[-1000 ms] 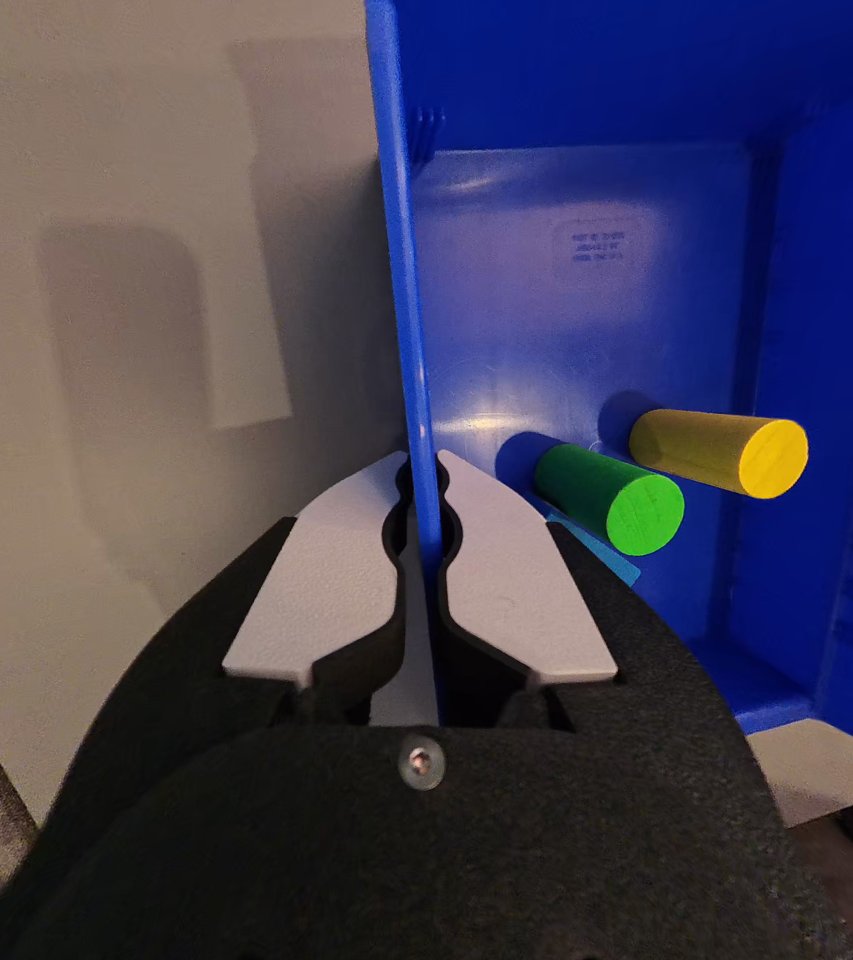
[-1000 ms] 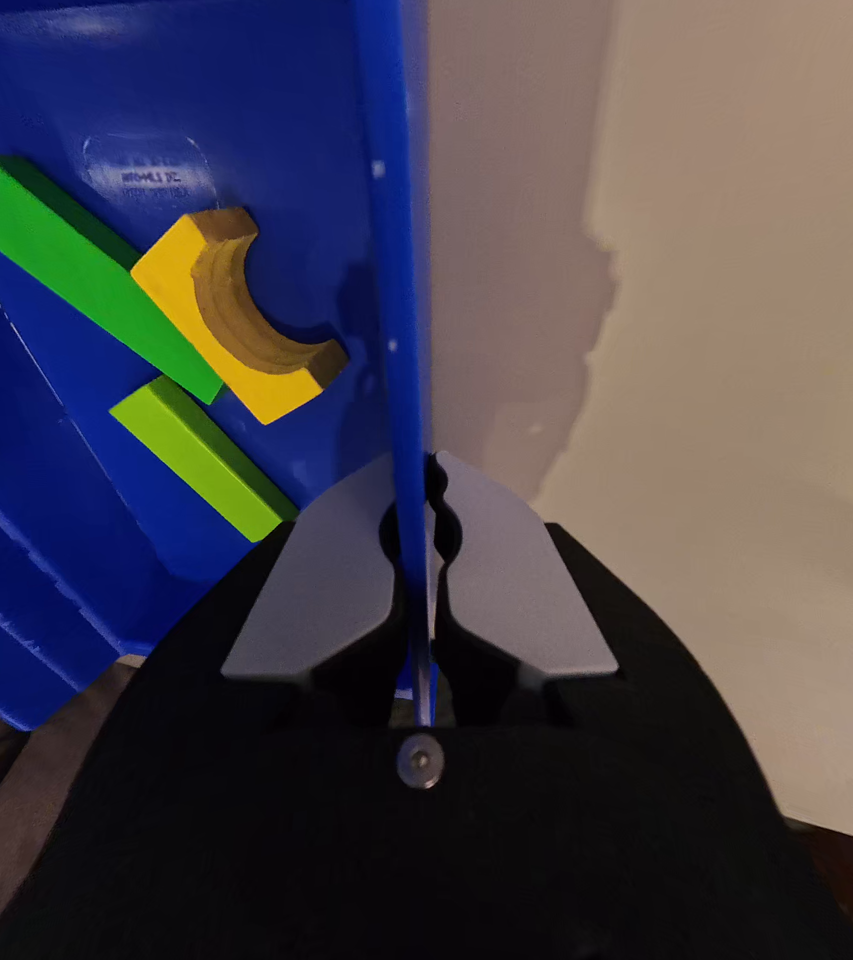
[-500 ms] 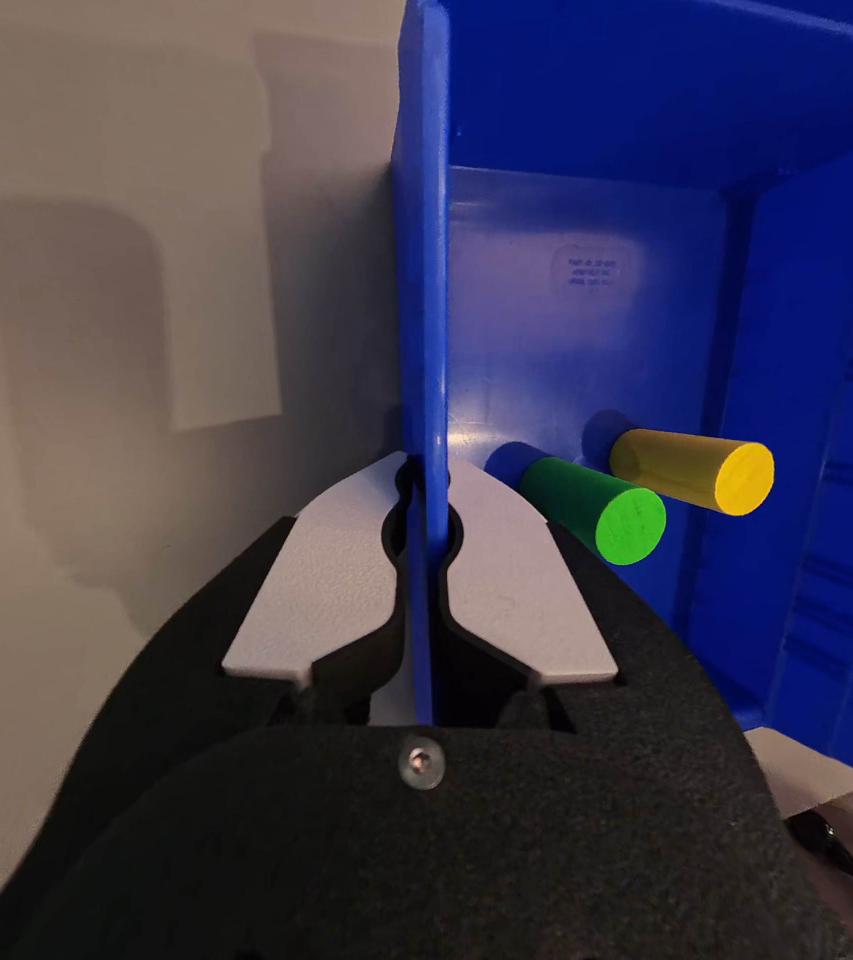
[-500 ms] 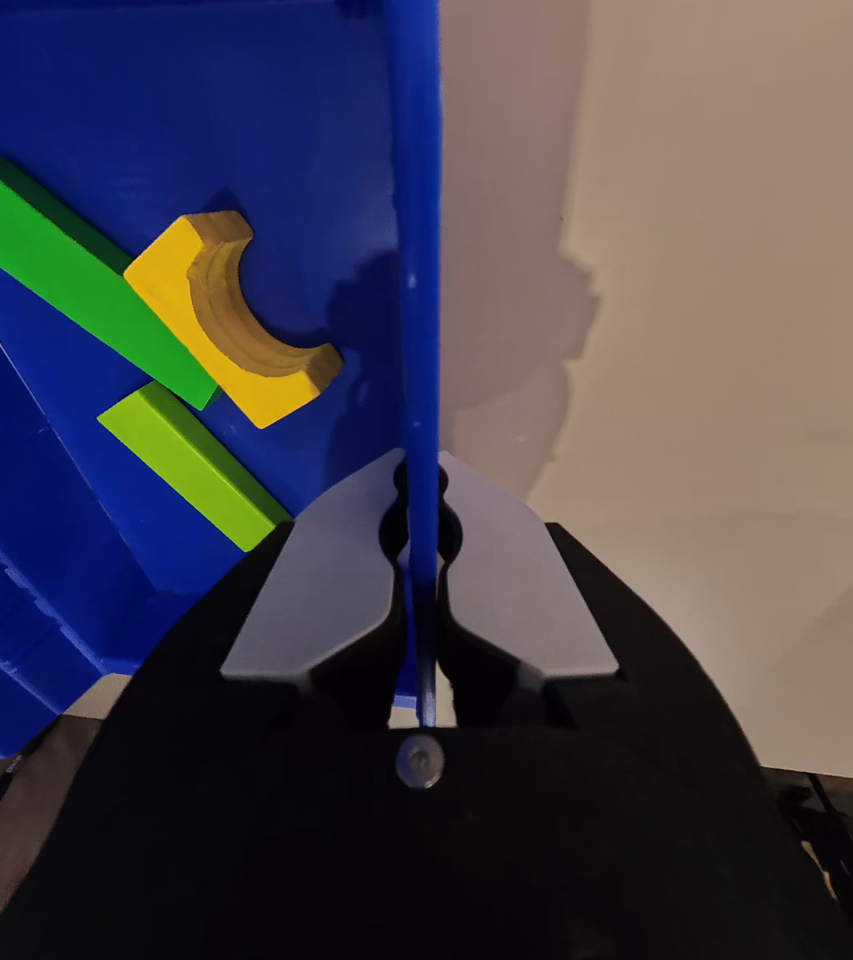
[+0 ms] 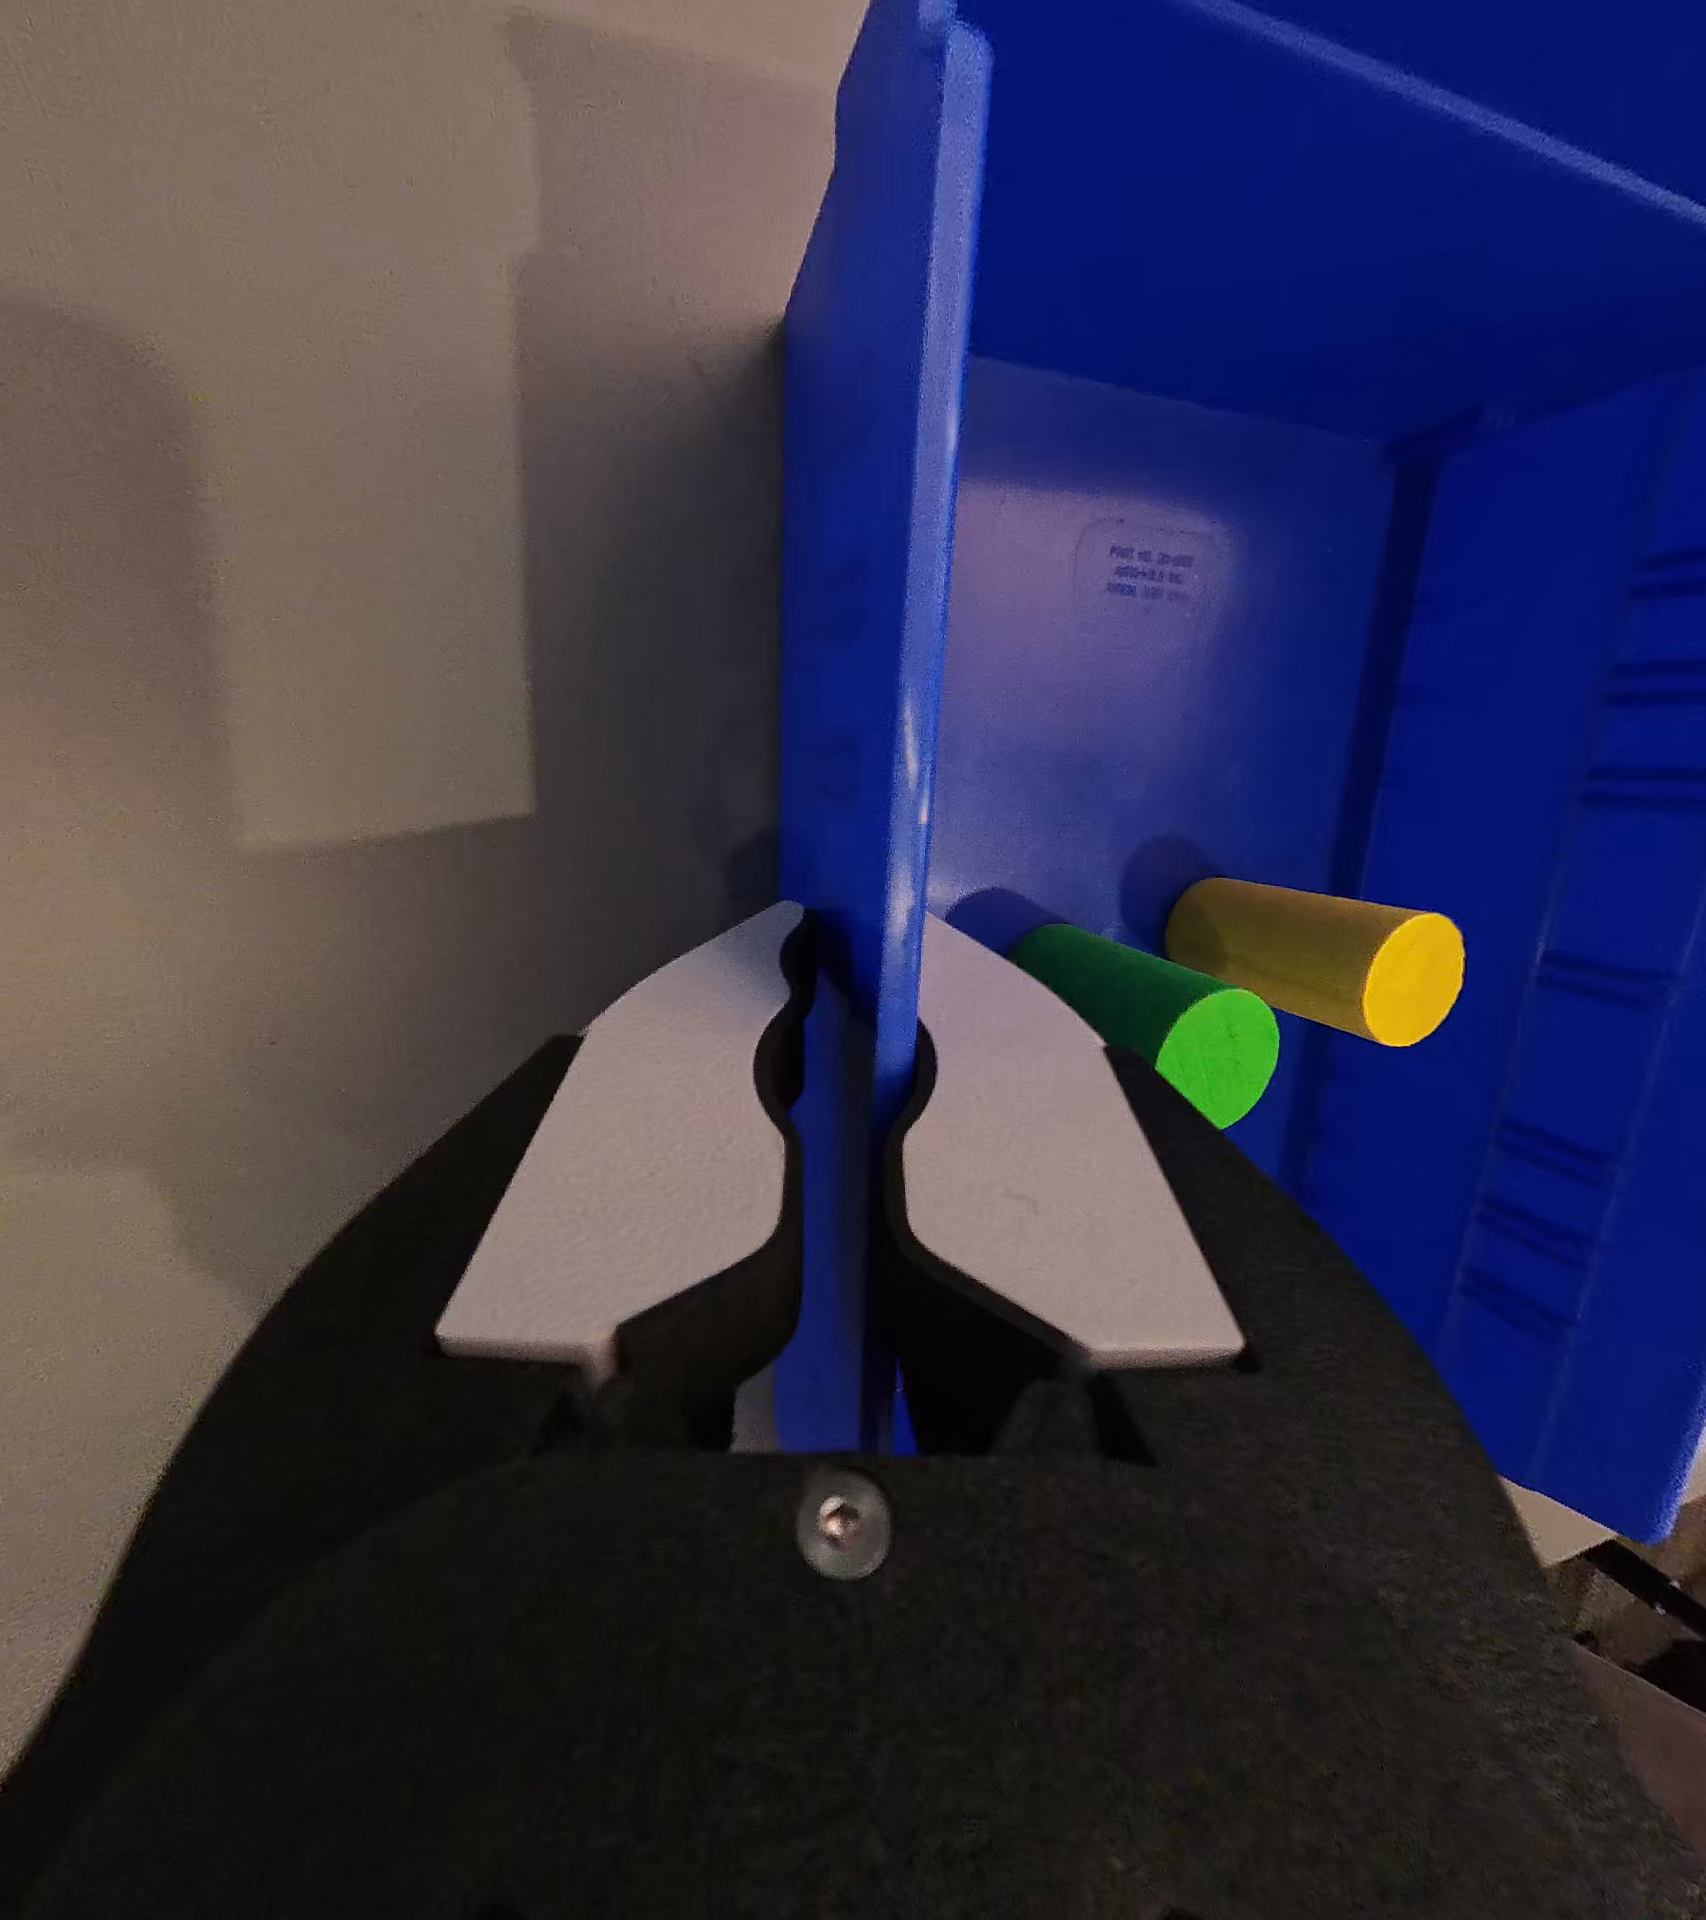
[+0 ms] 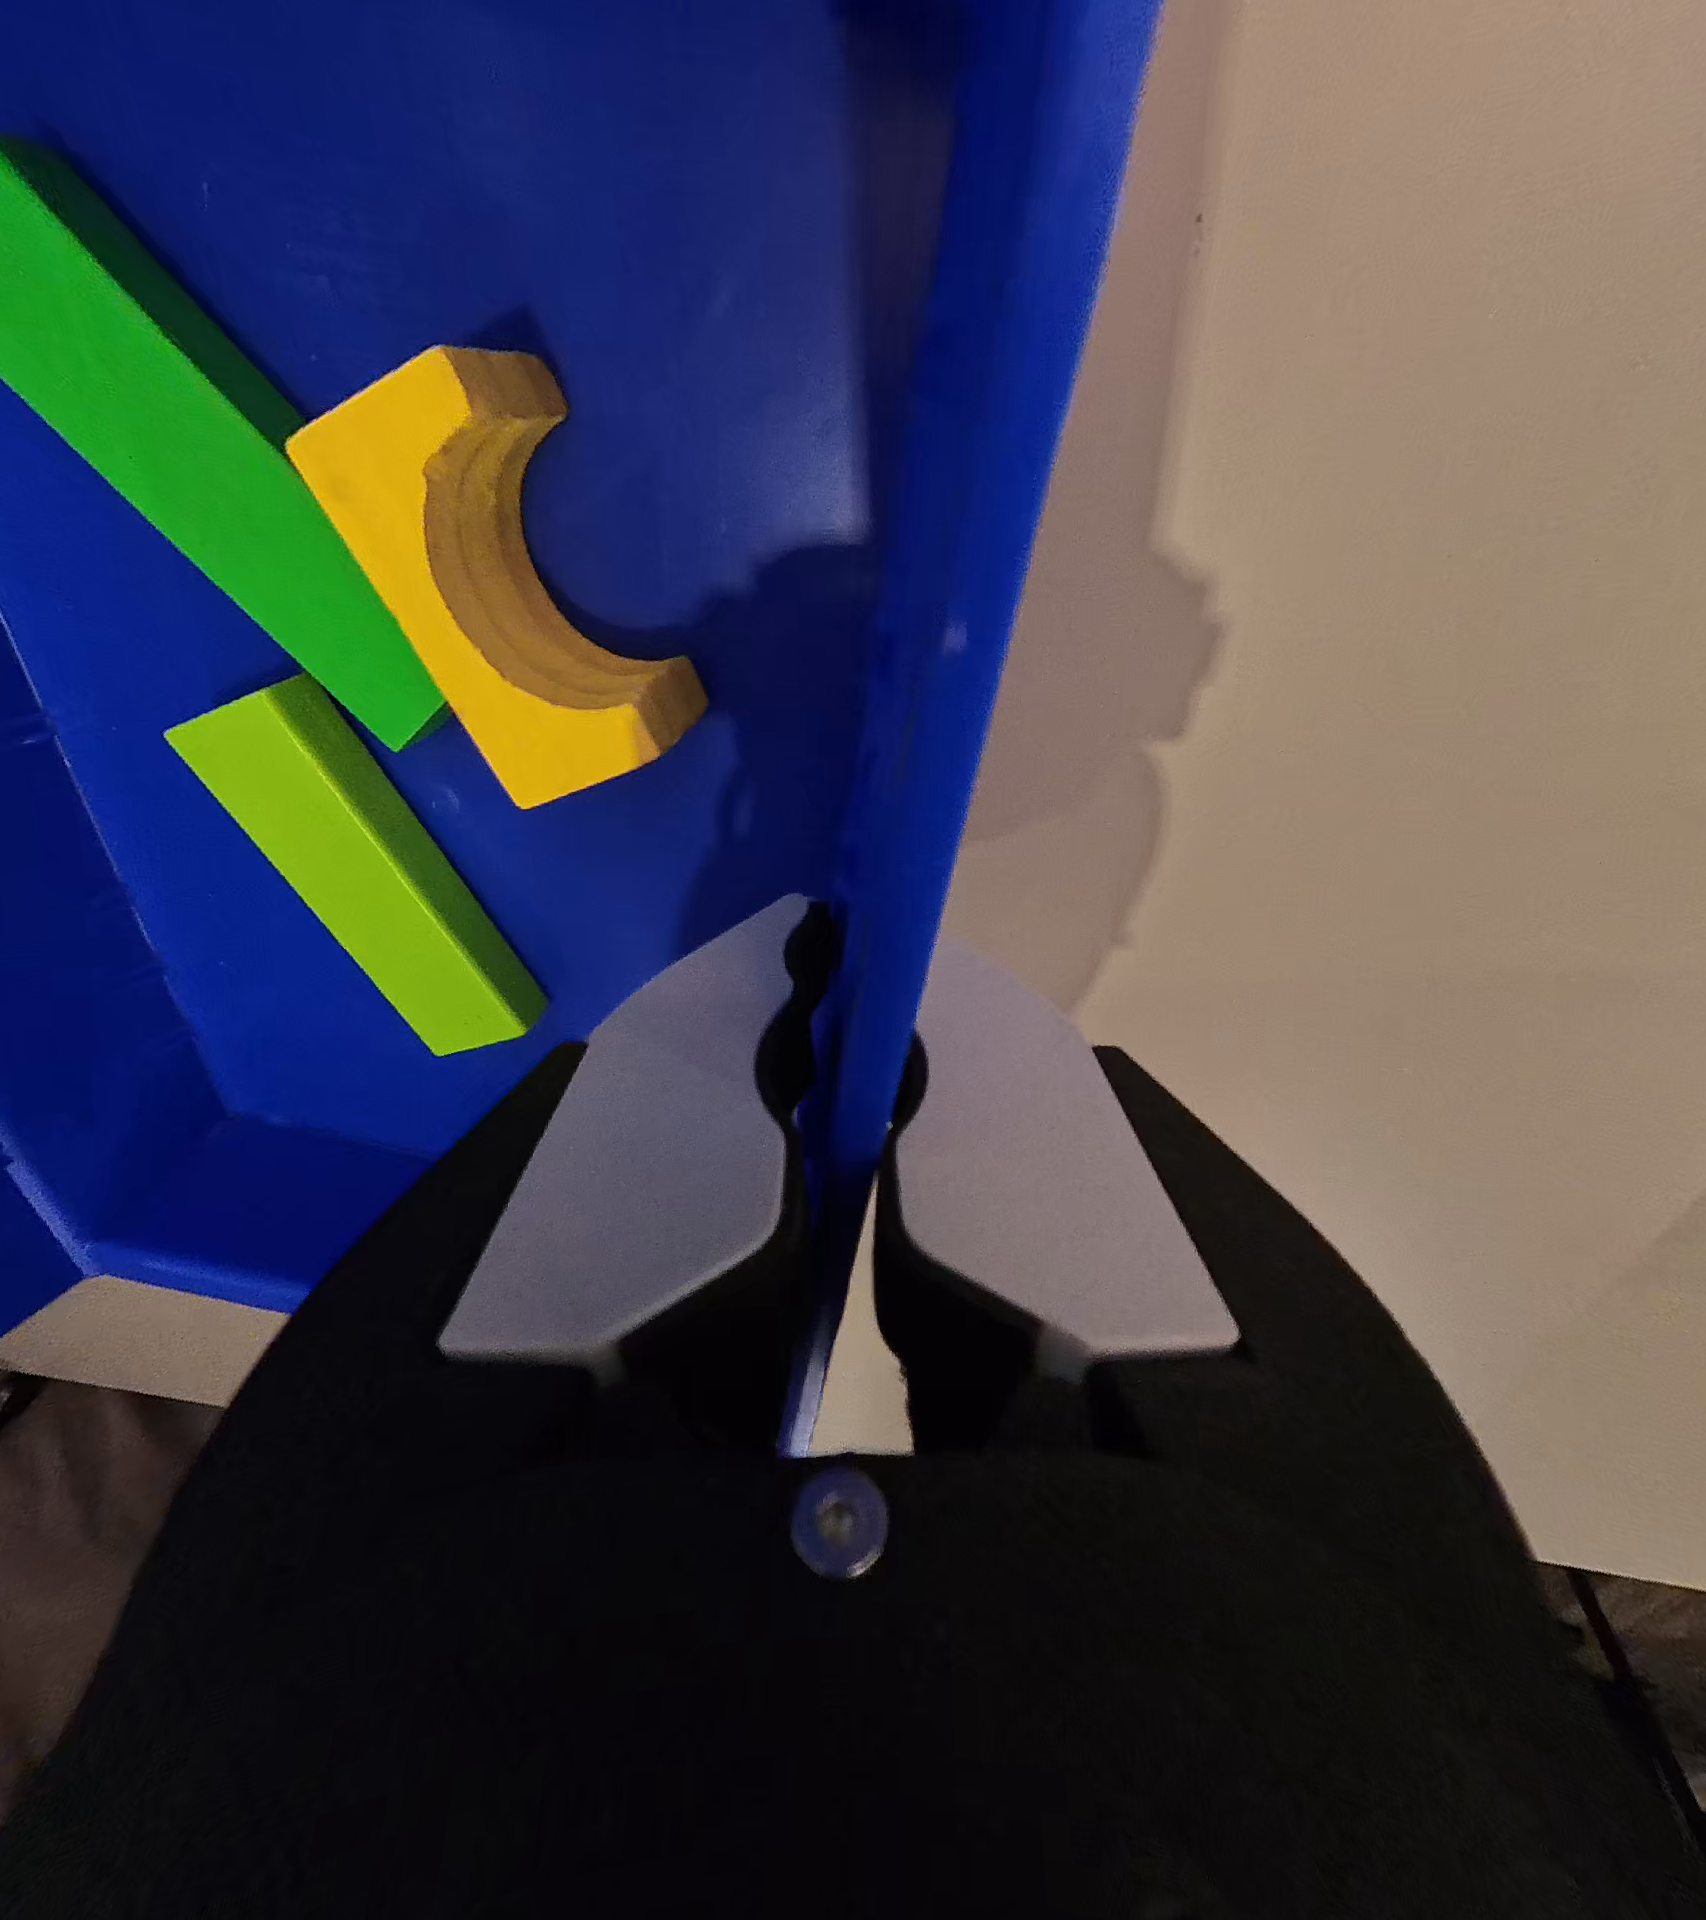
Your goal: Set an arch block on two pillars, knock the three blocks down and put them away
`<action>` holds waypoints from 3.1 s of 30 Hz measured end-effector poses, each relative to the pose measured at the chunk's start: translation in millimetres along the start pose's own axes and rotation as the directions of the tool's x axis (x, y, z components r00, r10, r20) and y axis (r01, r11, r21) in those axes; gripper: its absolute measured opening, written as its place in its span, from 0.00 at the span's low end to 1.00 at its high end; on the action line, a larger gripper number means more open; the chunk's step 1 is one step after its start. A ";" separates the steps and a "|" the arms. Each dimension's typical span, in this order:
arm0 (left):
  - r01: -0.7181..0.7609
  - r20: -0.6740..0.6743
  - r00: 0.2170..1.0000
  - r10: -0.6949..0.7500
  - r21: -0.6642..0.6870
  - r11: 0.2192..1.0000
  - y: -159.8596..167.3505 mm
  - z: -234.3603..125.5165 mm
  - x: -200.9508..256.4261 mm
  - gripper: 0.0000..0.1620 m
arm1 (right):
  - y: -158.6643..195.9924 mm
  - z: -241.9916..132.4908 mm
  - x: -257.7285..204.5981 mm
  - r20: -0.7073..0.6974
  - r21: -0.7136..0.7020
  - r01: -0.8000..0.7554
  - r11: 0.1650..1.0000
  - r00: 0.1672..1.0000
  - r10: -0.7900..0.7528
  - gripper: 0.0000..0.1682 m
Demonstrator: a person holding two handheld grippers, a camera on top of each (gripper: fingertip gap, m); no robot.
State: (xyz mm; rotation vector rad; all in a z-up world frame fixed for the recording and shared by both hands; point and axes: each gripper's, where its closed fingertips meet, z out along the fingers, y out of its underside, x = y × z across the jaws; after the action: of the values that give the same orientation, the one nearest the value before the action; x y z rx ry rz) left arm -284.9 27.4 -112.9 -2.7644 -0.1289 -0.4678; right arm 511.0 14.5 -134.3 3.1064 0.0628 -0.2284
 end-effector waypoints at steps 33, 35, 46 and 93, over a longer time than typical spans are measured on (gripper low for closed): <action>-0.096 -0.082 0.985 0.154 0.480 0.872 -41.1 -104.4 36.1 0.00 | -25.6 -29.1 4.7 -0.284 0.302 0.225 0.926 0.949 -0.138 0.22; -0.085 -0.230 0.932 0.280 0.613 0.786 -41.1 -145.1 71.5 0.01 | -33.9 -50.4 -1.8 -0.356 0.389 0.287 0.876 0.923 -0.144 0.26; -0.431 0.055 0.630 0.775 0.855 0.290 -1.6 -197.1 149.6 0.16 | -60.2 -148.9 -109.8 -0.555 0.690 0.586 0.425 0.805 -0.208 0.25; -0.604 -0.021 0.271 0.962 0.775 0.187 39.6 -138.6 335.1 0.22 | 52.9 -149.5 -435.3 -0.114 0.993 0.000 -0.117 0.220 -0.969 0.41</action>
State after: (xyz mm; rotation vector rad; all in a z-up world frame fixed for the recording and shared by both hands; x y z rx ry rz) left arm -5.8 -45.6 110.3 -1.4846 1.1436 -0.6443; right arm 104.7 -50.7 78.5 2.6898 2.3703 -2.6030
